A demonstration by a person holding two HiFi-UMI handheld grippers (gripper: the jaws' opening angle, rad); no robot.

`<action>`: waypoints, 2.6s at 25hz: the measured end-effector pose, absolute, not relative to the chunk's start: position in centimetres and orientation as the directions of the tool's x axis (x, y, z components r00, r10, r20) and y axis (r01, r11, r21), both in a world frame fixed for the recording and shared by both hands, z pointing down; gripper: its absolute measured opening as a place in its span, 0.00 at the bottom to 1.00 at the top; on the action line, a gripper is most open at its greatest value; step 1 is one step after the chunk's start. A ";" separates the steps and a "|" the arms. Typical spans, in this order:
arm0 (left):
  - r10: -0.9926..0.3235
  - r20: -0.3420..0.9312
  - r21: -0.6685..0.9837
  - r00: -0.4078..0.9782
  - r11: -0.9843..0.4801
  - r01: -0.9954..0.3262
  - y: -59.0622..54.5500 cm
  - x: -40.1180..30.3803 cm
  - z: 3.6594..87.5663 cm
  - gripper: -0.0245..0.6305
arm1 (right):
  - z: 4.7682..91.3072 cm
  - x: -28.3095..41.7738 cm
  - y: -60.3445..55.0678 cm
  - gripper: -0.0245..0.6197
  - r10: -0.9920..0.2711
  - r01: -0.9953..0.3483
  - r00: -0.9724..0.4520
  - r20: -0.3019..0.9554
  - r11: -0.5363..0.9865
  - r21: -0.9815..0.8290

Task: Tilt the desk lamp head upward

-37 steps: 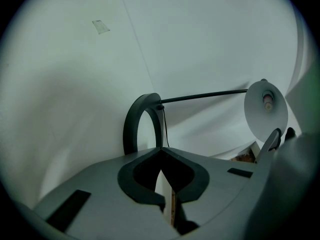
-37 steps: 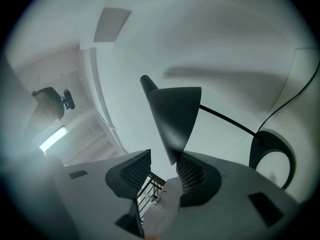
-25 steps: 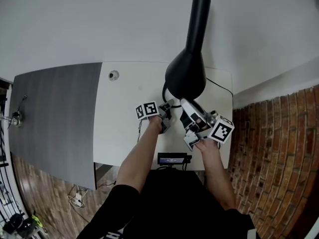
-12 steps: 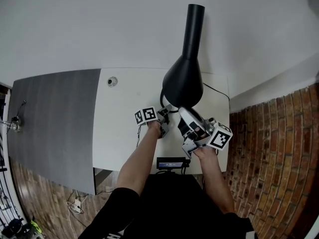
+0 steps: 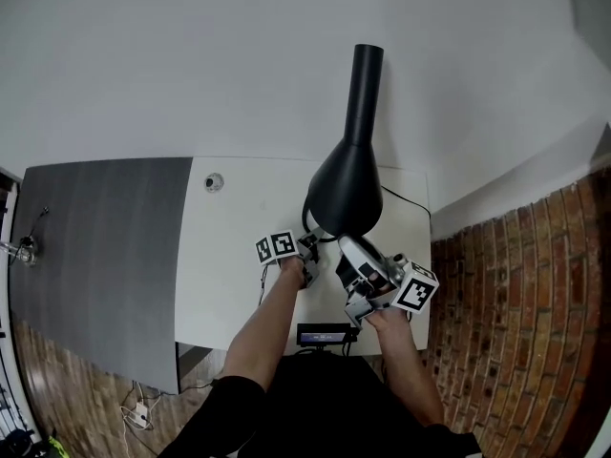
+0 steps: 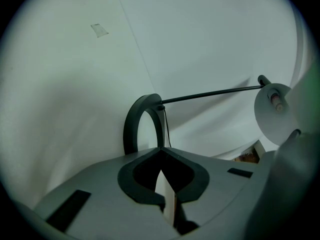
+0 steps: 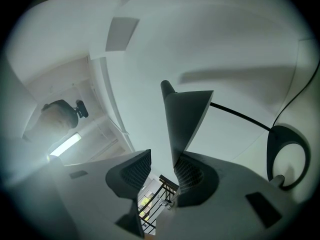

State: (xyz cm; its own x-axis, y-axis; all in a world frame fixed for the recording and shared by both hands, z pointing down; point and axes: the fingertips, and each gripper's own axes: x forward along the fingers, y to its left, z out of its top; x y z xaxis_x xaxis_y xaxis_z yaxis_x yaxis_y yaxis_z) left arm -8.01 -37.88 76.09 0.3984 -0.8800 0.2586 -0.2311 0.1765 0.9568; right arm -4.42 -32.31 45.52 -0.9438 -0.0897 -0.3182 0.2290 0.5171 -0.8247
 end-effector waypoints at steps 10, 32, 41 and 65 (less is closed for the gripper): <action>-0.880 0.257 0.958 0.400 0.176 -0.228 -37.9 -8.0 76.3 0.05 | 44.0 -4.0 -31.4 0.26 -0.072 0.249 -0.937 -0.341 0.547 -0.799; -0.879 0.255 0.958 0.402 0.175 -0.227 -38.0 -8.0 76.9 0.05 | 40.6 -3.6 -30.0 0.26 -0.028 0.277 -0.926 -0.377 0.629 -0.726; -0.880 0.253 0.959 0.402 0.172 -0.226 -38.0 -8.0 77.0 0.05 | 39.2 -3.5 -29.6 0.26 -0.006 0.283 -0.924 -0.382 0.661 -0.695; -0.880 0.255 0.958 0.401 0.174 -0.228 -38.0 -8.1 77.0 0.05 | 34.0 -3.2 -28.9 0.26 0.033 0.305 -0.904 -0.427 0.750 -0.587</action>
State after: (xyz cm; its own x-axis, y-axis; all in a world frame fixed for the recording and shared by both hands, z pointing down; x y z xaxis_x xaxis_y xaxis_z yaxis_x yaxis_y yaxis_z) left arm -8.09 -38.02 77.00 0.4008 -0.8800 0.2550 -0.2275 0.1740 0.9581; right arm -3.25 -28.90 34.03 -0.9038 0.0334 -0.4267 0.3049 0.7499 -0.5871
